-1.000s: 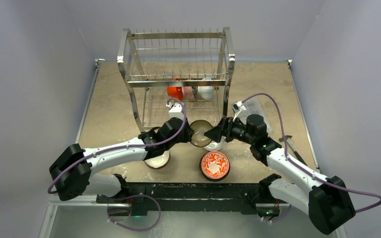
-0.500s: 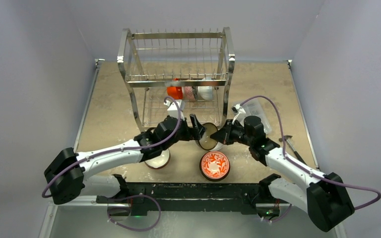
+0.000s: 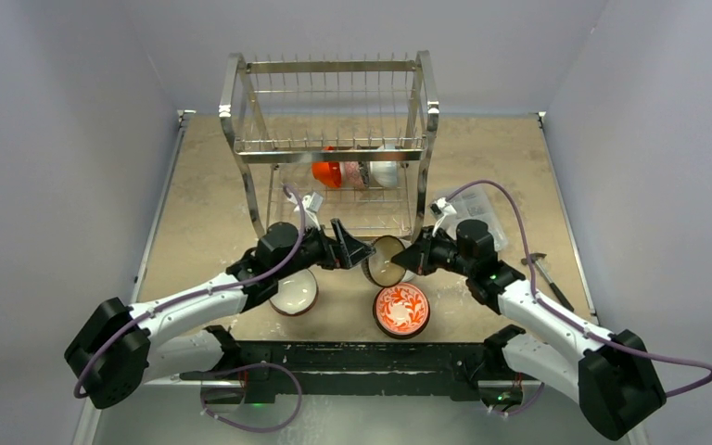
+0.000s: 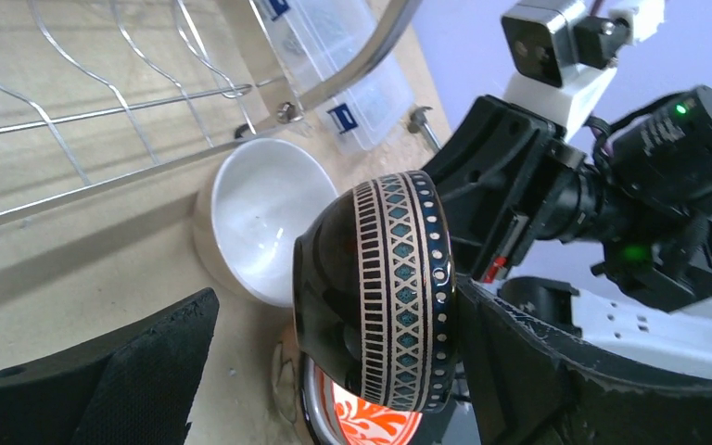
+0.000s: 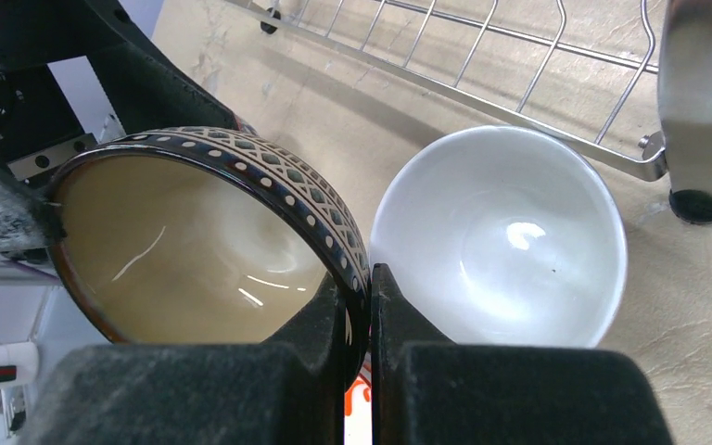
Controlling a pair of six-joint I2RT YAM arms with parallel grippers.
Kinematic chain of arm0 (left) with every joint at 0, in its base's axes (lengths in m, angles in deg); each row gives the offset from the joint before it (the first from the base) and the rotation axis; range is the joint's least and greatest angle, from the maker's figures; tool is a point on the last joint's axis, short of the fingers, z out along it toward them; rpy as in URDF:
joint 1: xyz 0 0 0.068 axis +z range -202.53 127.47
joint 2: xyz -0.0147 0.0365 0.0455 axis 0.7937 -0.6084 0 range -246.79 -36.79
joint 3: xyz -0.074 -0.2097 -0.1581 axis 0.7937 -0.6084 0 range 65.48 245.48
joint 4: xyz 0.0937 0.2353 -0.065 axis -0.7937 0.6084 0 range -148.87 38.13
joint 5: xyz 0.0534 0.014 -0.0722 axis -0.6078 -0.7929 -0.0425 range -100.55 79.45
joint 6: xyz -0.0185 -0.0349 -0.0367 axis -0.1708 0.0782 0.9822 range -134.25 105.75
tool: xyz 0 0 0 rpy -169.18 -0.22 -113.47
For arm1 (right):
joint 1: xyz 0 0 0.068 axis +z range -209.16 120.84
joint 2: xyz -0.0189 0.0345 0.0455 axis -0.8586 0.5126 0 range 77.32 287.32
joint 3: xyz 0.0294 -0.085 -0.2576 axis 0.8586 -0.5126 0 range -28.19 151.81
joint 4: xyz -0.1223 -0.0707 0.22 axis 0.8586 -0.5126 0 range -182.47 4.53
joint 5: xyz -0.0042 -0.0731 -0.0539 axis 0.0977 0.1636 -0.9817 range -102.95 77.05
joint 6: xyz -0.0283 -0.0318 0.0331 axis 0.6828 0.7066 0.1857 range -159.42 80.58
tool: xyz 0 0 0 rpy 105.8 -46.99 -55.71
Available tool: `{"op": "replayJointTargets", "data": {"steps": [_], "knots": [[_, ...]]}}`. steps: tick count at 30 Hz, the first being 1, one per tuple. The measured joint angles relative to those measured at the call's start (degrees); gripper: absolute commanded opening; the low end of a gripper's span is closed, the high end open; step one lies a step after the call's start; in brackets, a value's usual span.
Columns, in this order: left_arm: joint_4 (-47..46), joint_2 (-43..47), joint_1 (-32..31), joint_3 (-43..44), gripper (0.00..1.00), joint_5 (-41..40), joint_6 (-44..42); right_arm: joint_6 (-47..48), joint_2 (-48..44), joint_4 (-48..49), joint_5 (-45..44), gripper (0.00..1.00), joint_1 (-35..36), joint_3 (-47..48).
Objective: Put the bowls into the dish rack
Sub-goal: Pick up the bowl from the dish rack.
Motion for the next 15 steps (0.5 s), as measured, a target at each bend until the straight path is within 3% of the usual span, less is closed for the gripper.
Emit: {"op": "replayJointTargets", "data": {"steps": [6, 15], "knots": [[-4.74, -0.90, 1.70, -1.27, 0.98, 7.30, 0.83, 0.39, 0.00, -0.17, 0.74, 0.00, -0.37, 0.00], [-9.20, -5.84, 1.60, -1.42, 0.98, 10.95, 1.70, 0.66, 0.39, -0.52, 1.09, 0.00, -0.76, 0.00]]}}
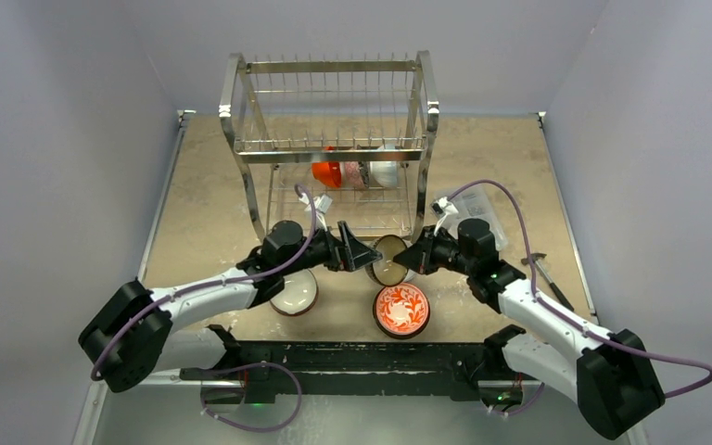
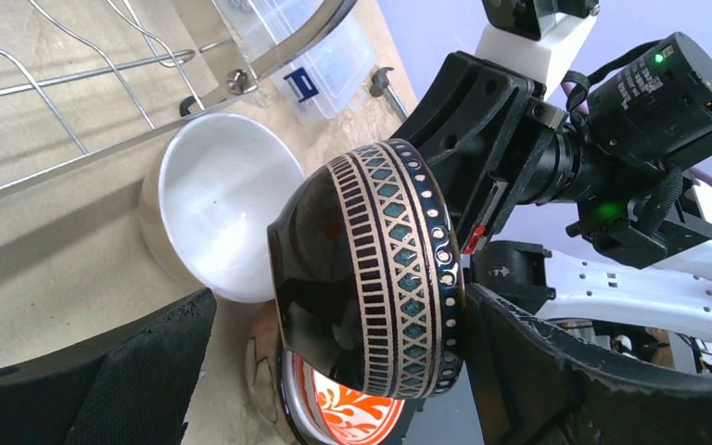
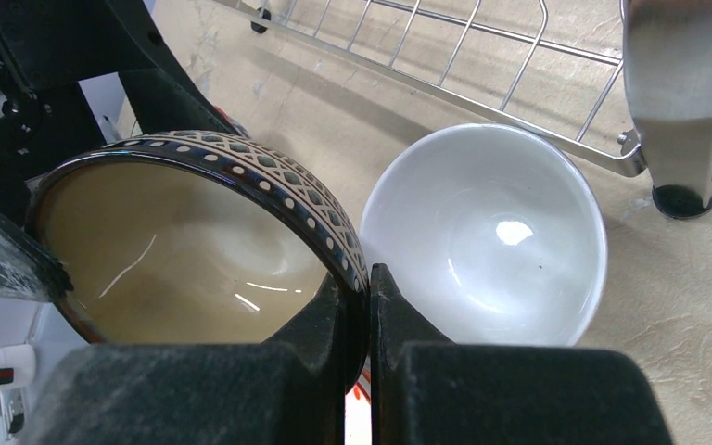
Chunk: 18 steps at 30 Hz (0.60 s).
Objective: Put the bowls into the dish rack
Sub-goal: Pick up the bowl from the dish rack.
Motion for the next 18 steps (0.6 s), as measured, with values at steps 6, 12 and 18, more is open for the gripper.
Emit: {"op": "replayJointTargets", "data": {"steps": [6, 12, 18], "knots": [[-2.84, -4.17, -2.89, 0.00, 0.96, 0.33, 1.05, -0.02, 0.83, 0.07, 0.66, 0.00, 0.00, 0.11], [-3.39, -4.94, -4.79, 0.00, 0.81, -1.33, 1.11, -0.04, 1.55, 0.04, 0.76, 0.00, 0.00, 0.17], [-4.50, -4.94, -4.85, 0.00, 0.51, -2.01, 1.57, 0.00, 1.77, 0.07, 0.63, 0.00, 0.00, 0.17]]}}
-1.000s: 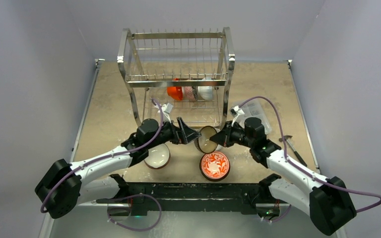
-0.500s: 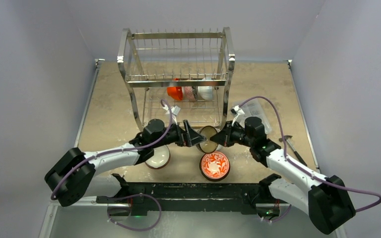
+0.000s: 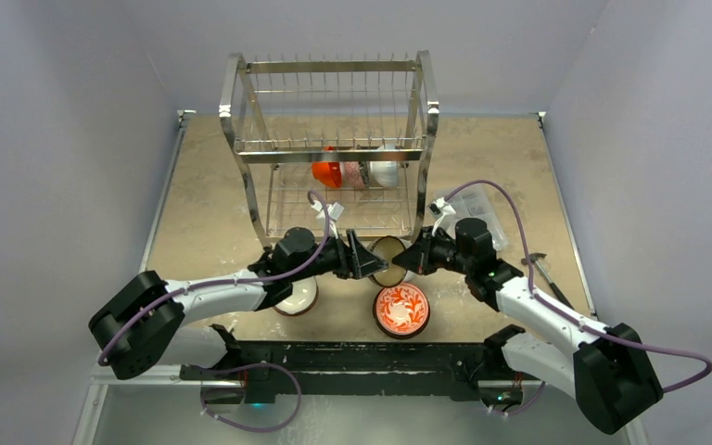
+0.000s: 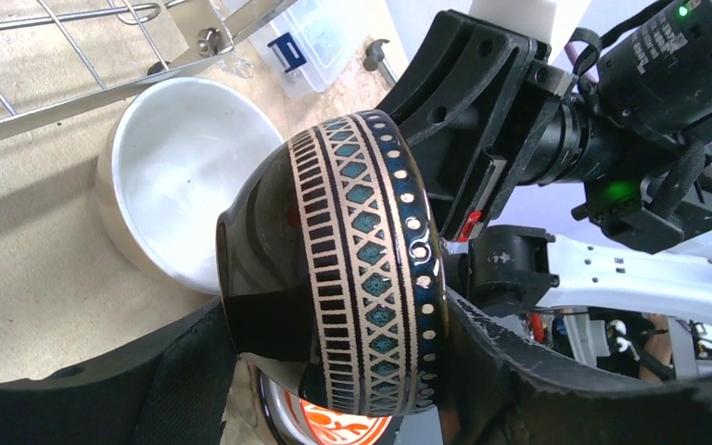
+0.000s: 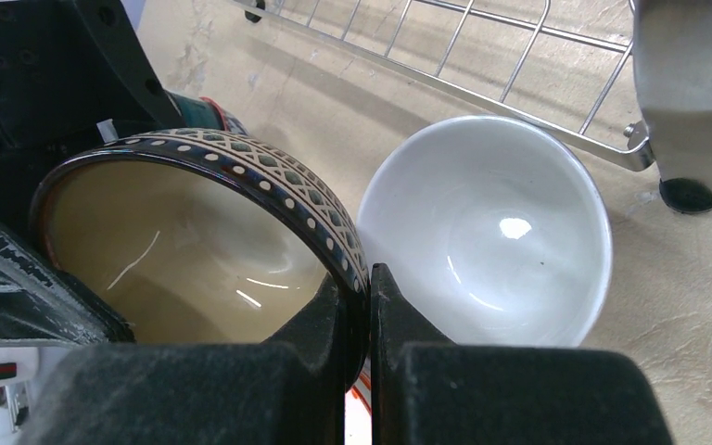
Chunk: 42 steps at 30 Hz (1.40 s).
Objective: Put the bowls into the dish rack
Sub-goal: Pick up the bowl from the dish rack.
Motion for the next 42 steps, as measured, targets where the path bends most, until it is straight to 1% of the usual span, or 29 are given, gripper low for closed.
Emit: {"op": "replayJointTargets", "data": {"steps": [3, 5, 6, 8, 10, 12, 13, 15, 16, 26, 31, 37, 38, 39, 42], "knots": [[0.00, -0.07, 0.00, -0.02, 0.31, -0.07, 0.20, 0.00, 0.22, 0.00, -0.04, 0.01, 0.00, 0.15], [-0.11, -0.15, 0.00, -0.02, 0.15, -0.09, 0.39, 0.00, 0.24, 0.00, -0.07, 0.10, 0.00, 0.20], [-0.28, -0.31, 0.00, -0.02, 0.08, -0.09, 0.52, 0.00, 0.33, 0.00, -0.07, 0.13, 0.00, 0.20], [-0.50, -0.81, 0.02, -0.02, 0.00, 0.02, 0.70, -0.22, 0.79, 0.00, -0.04, 0.20, 0.00, 0.26], [-0.83, -1.49, 0.02, -0.02, 0.00, 0.11, 1.03, -0.31, 1.38, 0.00, -0.02, 0.33, -0.07, 0.48], [-0.87, -2.08, 0.02, -0.04, 0.00, 0.02, 1.33, -0.68, 2.14, 0.00, 0.17, 0.53, -0.04, 1.09], [-0.87, -2.32, 0.02, -0.11, 0.00, -0.07, 1.46, -0.87, 2.43, 0.07, 0.31, 0.60, -0.04, 1.49], [-0.37, -2.75, 0.02, -0.31, 0.00, -0.20, 1.55, -1.16, 2.69, 0.61, 0.61, 0.71, -0.04, 2.34], [-0.33, -2.93, 0.09, -0.57, 0.00, -0.31, 1.62, -1.01, 2.69, 0.98, 0.63, 0.73, -0.04, 2.78], [-1.70, -2.97, 2.19, -2.62, 0.00, -0.26, 4.39, -1.05, 1.81, 1.03, -0.39, 0.76, -0.04, 3.23], [-3.06, -2.97, 2.67, -2.91, 0.00, -0.02, 5.60, -0.92, -0.33, 0.63, -1.55, 0.72, -0.04, 3.26], [-5.42, -2.91, 2.71, -3.10, 0.00, 1.16, 6.16, -0.42, -0.04, 0.90, -1.55, 0.68, -0.04, 3.45], [-5.62, -2.84, 2.71, -3.13, 0.00, 1.20, 6.19, -0.26, 0.15, 1.09, -1.53, 0.66, -0.04, 3.48], [-5.73, -2.73, 2.71, -3.13, 0.00, 1.25, 6.43, -0.17, 0.37, 1.22, -1.53, 0.62, -0.04, 3.48], [-6.29, -1.95, 2.71, -3.48, 0.00, 1.31, 6.99, 0.13, 1.07, 1.29, -1.46, 0.44, -0.04, 3.52]]}}
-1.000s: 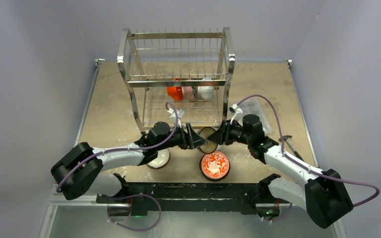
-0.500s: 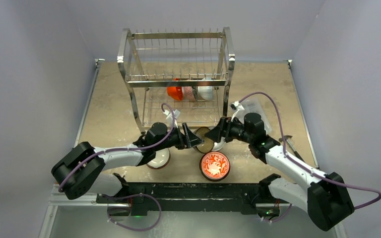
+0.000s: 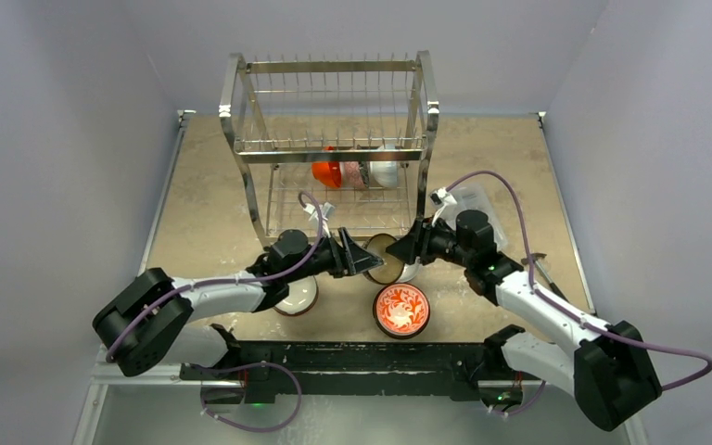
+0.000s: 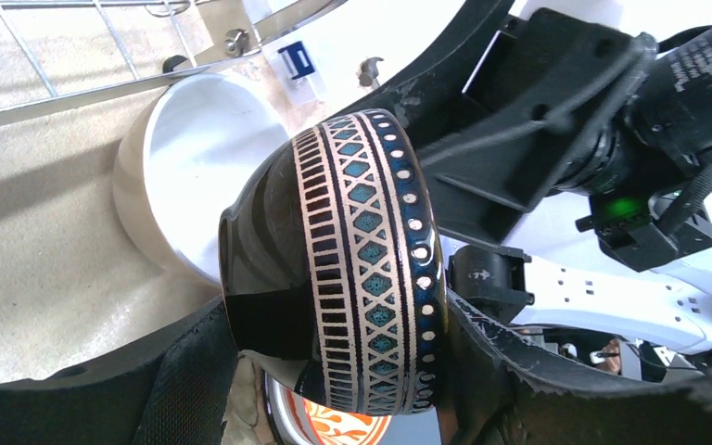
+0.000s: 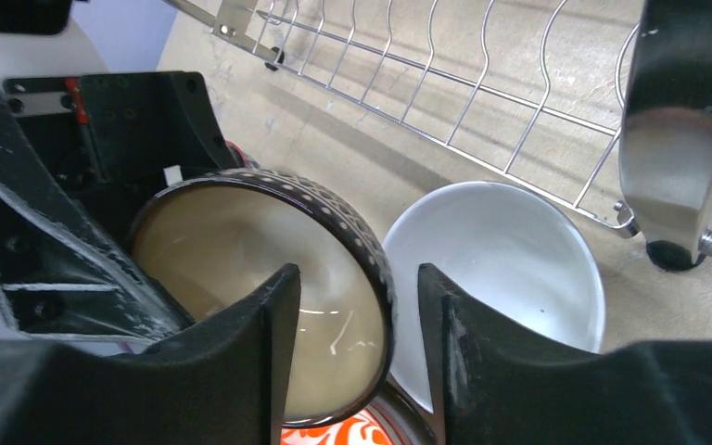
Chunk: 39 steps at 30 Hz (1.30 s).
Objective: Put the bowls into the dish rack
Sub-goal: Pick up the bowl from the dish rack.
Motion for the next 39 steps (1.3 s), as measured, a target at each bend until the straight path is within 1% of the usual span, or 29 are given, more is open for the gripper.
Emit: {"op": "replayJointTargets", "data": {"steps": [1, 5, 6, 8, 9, 10, 11, 13, 15, 20, 26, 28, 32, 34, 36, 39], "knots": [[-0.22, 0.24, 0.00, -0.04, 0.00, 0.00, 0.02, 0.02, 0.11, 0.02, 0.09, 0.39, 0.00, 0.00], [-1.29, 0.92, 0.00, -0.07, 0.00, 0.17, 0.07, 0.74, 0.17, 0.26, 0.22, 0.01, 0.00, 0.02], [-1.49, 1.03, 0.00, -0.09, 0.00, 0.37, 0.15, 0.90, 0.17, 0.13, 0.24, 0.00, -0.07, 0.02], [-1.66, 1.03, 0.35, -0.09, 0.16, 0.15, 1.09, 2.32, 0.15, -0.04, 0.37, 0.00, -0.15, 0.02], [-1.53, 1.11, 0.59, -0.09, 0.29, 0.13, 1.44, 3.08, 0.15, -0.24, 0.33, 0.00, -0.09, 0.02], [-1.33, 1.16, 0.72, -0.09, 0.51, 0.15, 1.53, 3.50, 0.15, -0.37, 0.31, 0.00, -0.04, 0.02], [-0.94, 1.22, 0.72, -0.07, 0.63, 0.22, 1.51, 3.87, 0.13, -0.52, 0.31, 0.00, 0.00, 0.02], [0.83, 1.53, 0.70, 0.31, 0.77, 0.46, 1.27, 4.28, 0.09, -1.16, 0.26, 0.00, 0.09, 0.02], [3.21, 1.99, 0.63, 1.18, 0.84, 0.52, -0.17, 4.31, 0.02, -2.03, 0.02, 0.00, 0.11, 0.04], [9.77, 3.56, 0.31, 3.41, 0.90, 0.59, -3.67, 4.17, -1.36, -4.50, -1.57, 0.00, 0.04, 0.04], [12.61, 2.49, -0.83, 4.42, 0.90, 0.96, -5.05, 4.15, -2.38, -4.52, -1.68, 0.00, 0.04, 0.07], [12.61, 1.25, -1.55, 4.87, 0.86, 1.18, -5.16, 4.15, -2.49, -4.52, -1.66, 0.00, 0.07, 0.07], [11.45, -0.02, -2.19, 4.96, 0.71, 1.60, -4.81, 4.24, -2.54, -4.61, -1.68, 0.00, 0.04, 0.04], [10.56, -0.07, -2.27, 4.96, 0.68, 1.79, -4.46, 4.22, -2.54, -4.61, -1.70, 0.00, 0.04, 0.04], [9.60, -0.07, -2.32, 4.98, 0.70, 1.95, -4.28, 4.20, -2.54, -4.61, -1.68, 0.00, 0.04, 0.04], [9.16, -0.07, -2.32, 4.98, 0.82, 1.95, -4.11, 4.20, -2.54, -4.61, -1.68, 0.00, 0.04, 0.07]]}}
